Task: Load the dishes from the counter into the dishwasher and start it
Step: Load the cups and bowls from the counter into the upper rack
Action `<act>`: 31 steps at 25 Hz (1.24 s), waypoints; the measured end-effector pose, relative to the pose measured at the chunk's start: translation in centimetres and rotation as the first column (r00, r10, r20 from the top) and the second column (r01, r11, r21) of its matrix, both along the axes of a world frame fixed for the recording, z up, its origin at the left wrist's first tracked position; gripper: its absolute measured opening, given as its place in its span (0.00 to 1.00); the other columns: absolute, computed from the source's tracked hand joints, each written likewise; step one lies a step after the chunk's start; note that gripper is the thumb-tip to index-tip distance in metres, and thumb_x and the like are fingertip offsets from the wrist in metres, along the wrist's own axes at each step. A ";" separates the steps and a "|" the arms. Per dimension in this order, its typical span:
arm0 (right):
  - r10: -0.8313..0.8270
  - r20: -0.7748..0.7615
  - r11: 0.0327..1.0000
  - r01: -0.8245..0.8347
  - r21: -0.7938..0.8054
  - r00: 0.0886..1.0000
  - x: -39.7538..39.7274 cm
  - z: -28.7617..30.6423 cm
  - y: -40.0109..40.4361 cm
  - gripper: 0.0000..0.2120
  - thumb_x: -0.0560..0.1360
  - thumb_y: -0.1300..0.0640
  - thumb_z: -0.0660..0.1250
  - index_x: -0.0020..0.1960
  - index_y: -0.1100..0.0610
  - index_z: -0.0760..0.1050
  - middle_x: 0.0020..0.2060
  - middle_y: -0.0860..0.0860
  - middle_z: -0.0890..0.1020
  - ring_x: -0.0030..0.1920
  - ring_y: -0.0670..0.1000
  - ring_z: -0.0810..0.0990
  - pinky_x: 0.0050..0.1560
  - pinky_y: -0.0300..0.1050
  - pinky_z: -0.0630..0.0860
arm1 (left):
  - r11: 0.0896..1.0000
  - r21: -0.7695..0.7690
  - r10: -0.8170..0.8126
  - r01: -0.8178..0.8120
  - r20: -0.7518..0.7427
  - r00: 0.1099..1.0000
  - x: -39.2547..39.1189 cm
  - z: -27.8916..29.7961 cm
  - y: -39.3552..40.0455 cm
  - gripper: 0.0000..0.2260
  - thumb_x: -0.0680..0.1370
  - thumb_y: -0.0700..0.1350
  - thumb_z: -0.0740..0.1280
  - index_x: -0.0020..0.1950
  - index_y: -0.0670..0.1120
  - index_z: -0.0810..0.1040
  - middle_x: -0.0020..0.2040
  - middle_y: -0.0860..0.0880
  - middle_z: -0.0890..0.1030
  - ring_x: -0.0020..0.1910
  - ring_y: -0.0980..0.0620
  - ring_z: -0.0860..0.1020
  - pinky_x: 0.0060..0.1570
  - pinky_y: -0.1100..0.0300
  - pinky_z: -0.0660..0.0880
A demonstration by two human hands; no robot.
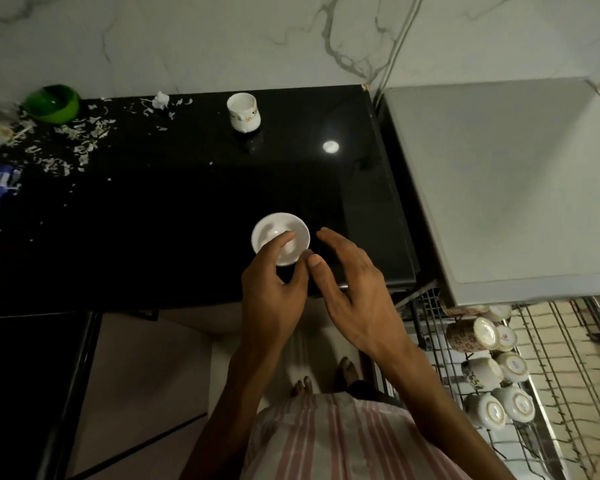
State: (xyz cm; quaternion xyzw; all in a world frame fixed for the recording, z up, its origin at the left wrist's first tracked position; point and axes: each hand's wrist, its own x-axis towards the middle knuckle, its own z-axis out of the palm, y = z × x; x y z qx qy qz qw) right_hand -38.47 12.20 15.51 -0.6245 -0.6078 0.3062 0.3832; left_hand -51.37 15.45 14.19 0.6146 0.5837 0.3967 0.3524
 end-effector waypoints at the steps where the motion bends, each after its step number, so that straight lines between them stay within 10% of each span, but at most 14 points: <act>1: 0.018 0.000 1.000 -0.018 -0.001 1.000 0.1 0.0 0.6 0.24 0.81 0.41 0.56 0.74 0.50 0.65 0.71 0.45 0.70 0.71 0.43 0.66 0.65 0.52 0.73 | 1.000 -0.001 0.021 -0.021 0.002 1.000 0.2 0.2 0.3 0.19 0.77 0.47 0.68 0.68 0.47 0.74 0.66 0.49 0.77 0.63 0.55 0.74 0.52 0.79 0.69; 11: 0.228 0.022 0.973 -0.227 -0.040 0.973 1.5 0.5 7.8 0.25 0.81 0.39 0.54 0.75 0.47 0.61 0.73 0.45 0.68 0.72 0.45 0.66 0.68 0.48 0.70 | 0.971 -0.068 0.228 -0.227 -0.001 0.974 1.4 1.5 4.2 0.27 0.73 0.61 0.63 0.68 0.51 0.74 0.65 0.53 0.77 0.60 0.60 0.74 0.47 0.74 0.72; 24: 0.424 0.087 0.904 -0.427 0.015 0.901 -7.1 -0.2 16.4 0.29 0.78 0.35 0.51 0.74 0.49 0.63 0.71 0.48 0.70 0.71 0.47 0.68 0.67 0.55 0.72 | 0.904 -0.097 0.423 -0.417 0.049 0.905 -7.1 1.0 9.2 0.16 0.77 0.49 0.68 0.65 0.52 0.75 0.56 0.64 0.73 0.51 0.76 0.70 0.49 0.82 0.66; 31: 0.457 0.215 0.885 -0.466 -0.014 0.863 -16.8 -0.5 24.0 0.26 0.81 0.42 0.56 0.74 0.54 0.65 0.72 0.51 0.70 0.71 0.49 0.68 0.70 0.52 0.69 | 0.893 -0.099 0.436 -0.440 -0.058 0.898 -17.4 0.3 17.3 0.17 0.79 0.50 0.68 0.67 0.51 0.74 0.62 0.57 0.76 0.56 0.67 0.70 0.48 0.79 0.65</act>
